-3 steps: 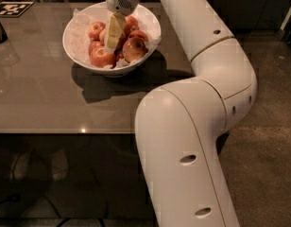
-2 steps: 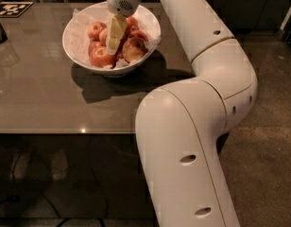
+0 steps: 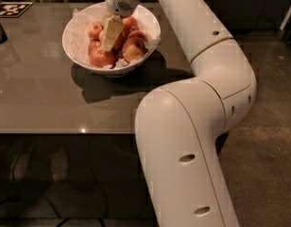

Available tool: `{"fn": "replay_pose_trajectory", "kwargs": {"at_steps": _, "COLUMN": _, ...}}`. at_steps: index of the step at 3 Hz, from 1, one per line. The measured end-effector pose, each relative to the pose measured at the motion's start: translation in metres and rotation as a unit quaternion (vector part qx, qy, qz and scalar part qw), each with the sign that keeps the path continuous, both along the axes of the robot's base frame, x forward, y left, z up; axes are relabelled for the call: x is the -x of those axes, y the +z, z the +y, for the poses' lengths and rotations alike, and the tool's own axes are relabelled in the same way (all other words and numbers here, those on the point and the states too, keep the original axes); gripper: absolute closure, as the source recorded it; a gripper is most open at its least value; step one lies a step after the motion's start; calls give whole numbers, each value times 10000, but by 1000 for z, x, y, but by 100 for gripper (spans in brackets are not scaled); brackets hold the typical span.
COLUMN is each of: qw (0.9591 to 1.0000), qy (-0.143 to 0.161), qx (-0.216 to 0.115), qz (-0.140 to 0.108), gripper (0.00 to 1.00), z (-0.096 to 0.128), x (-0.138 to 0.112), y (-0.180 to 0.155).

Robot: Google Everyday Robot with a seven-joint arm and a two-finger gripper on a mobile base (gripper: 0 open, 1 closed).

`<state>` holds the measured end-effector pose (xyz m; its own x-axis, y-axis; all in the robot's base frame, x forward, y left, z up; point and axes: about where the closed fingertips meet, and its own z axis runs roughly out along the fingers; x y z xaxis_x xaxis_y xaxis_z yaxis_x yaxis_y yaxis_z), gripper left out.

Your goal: Pick apple from white bowl

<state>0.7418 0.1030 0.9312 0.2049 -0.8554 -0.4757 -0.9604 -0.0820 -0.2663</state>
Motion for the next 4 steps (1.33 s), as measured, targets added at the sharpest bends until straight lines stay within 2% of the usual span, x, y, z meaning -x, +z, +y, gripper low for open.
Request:
{"fn": "replay_pose_trajectory", "kwargs": {"at_steps": 2, "qw": 10000, "qy": -3, "qx": -14, "qz": -11, "gripper": 89, "z": 2, "x": -1, "y": 1}}
{"fn": "replay_pose_trajectory", "kwargs": {"at_steps": 3, "qw": 10000, "qy": -5, "qx": -18, "qz": -12, "gripper": 100, "z": 2, "x": -2, "y": 1}}
{"fn": "replay_pose_trajectory", "kwargs": {"at_steps": 4, "qw": 9997, "qy": -87, "qx": -226, "qz": -104, "gripper": 100, "z": 4, "x": -6, "y": 12}}
